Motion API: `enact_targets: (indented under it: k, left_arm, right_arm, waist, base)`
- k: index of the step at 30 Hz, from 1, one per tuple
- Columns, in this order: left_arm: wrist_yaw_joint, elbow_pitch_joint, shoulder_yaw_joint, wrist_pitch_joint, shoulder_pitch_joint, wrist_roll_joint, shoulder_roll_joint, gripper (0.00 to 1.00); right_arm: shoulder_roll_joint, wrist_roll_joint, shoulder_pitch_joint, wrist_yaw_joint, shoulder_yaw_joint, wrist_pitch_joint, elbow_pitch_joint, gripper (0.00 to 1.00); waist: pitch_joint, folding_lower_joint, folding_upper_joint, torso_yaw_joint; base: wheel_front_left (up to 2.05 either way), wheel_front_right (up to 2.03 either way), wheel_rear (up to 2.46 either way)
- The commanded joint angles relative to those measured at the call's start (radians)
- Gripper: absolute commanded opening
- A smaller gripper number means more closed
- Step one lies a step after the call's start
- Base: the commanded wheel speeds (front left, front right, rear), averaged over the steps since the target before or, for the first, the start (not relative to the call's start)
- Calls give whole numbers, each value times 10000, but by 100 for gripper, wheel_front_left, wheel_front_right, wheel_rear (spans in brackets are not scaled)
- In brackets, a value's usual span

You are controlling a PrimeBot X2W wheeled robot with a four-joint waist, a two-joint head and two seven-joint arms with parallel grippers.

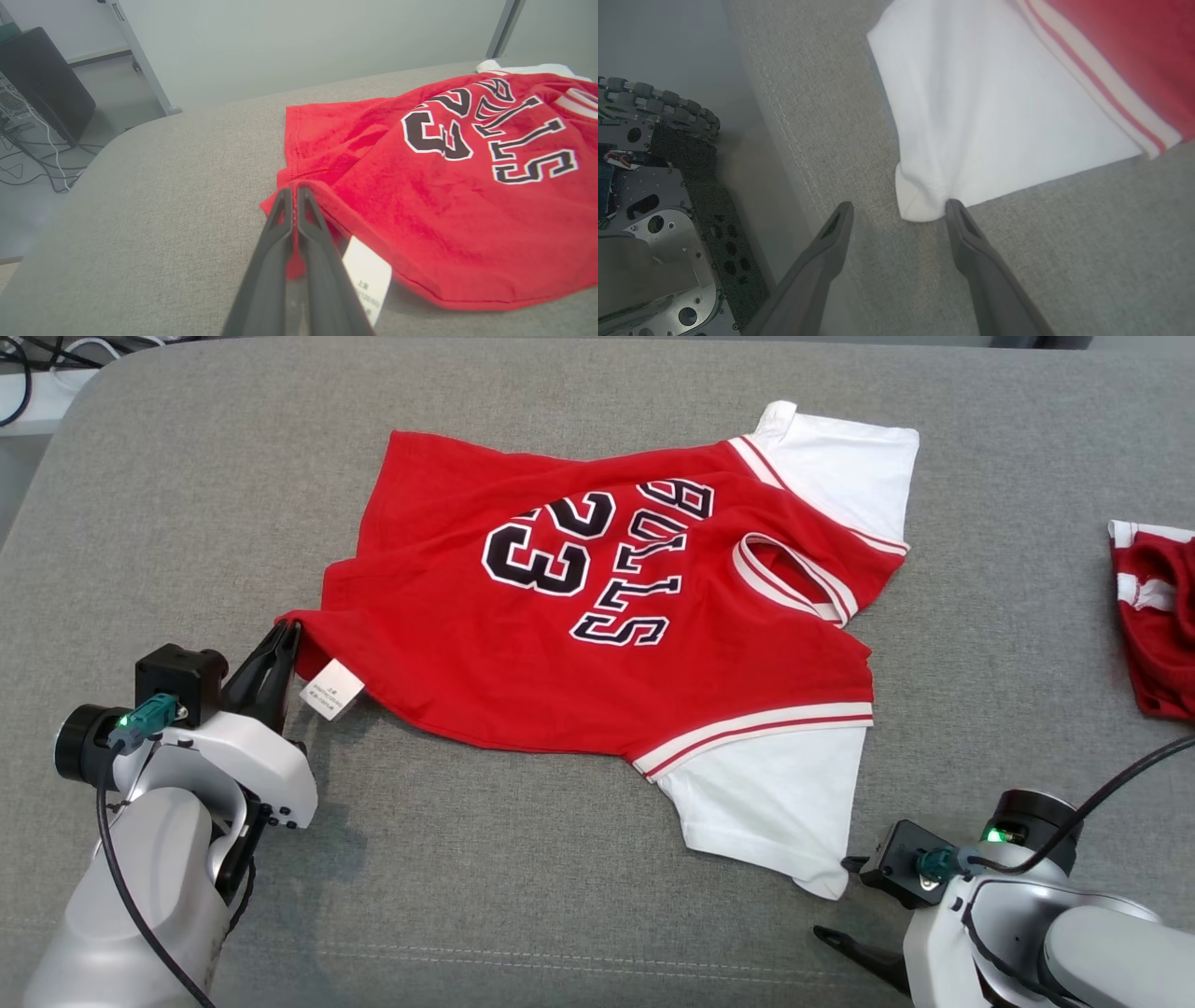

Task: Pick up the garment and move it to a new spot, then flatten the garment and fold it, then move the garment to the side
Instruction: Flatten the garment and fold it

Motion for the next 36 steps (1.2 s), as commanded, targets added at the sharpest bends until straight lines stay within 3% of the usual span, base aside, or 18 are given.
enact_targets:
  k: [1, 7, 8, 10, 11, 22, 30, 36]
  left_arm:
    - [2, -212, 332, -89, -356, -82, 446, 0]
    - [2, -279, 347, -89, -453, -137, 408, 0]
    - [2, -302, 349, -89, -478, -135, 409, 0]
    - [2, -346, 338, -89, -531, -139, 410, 0]
    - [2, -379, 348, -89, -554, -150, 424, 0]
    - [2, -645, 607, -89, -337, -106, 714, 0]
    - [2, -870, 521, -89, -308, -79, 899, 0]
    - [2, -1055, -218, -81, -971, -263, 1276, 0]
  right_arm:
    - [-195, -136, 309, 42, -34, 82, -202, 100]
    - [-166, -958, 242, 42, -33, 960, -41, 98]
    - [-135, -998, 221, 42, -33, 1027, 9, 68]
    - [-87, -1212, 48, 42, -33, 1055, 155, 17]
    - [-41, -1101, -119, 42, -33, 802, 268, 0]
    - [105, -537, -1137, 42, -201, -1653, 1805, 0]
    - [194, -100, -1305, 42, -1285, -3744, 1803, 0]
    - [-41, 236, -1824, 42, -2072, -4365, 1866, 0]
  waist:
    - [36, -1, 0, 38]
    - [224, -1, 0, 178]
    - [246, -1, 0, 195]
    - [277, -1, 0, 230]
    - [283, -1, 0, 234]
    - [-33, -1, 0, 125]
    - [-524, -1, 0, -120]
    - [-1057, -1, 0, -310]
  base:
    - [0, 0, 0]
    - [0, 0, 0]
    - [0, 0, 0]
    - [0, 0, 0]
    - [0, 0, 0]
    - [0, 0, 0]
    - [0, 0, 0]
    - [0, 0, 0]
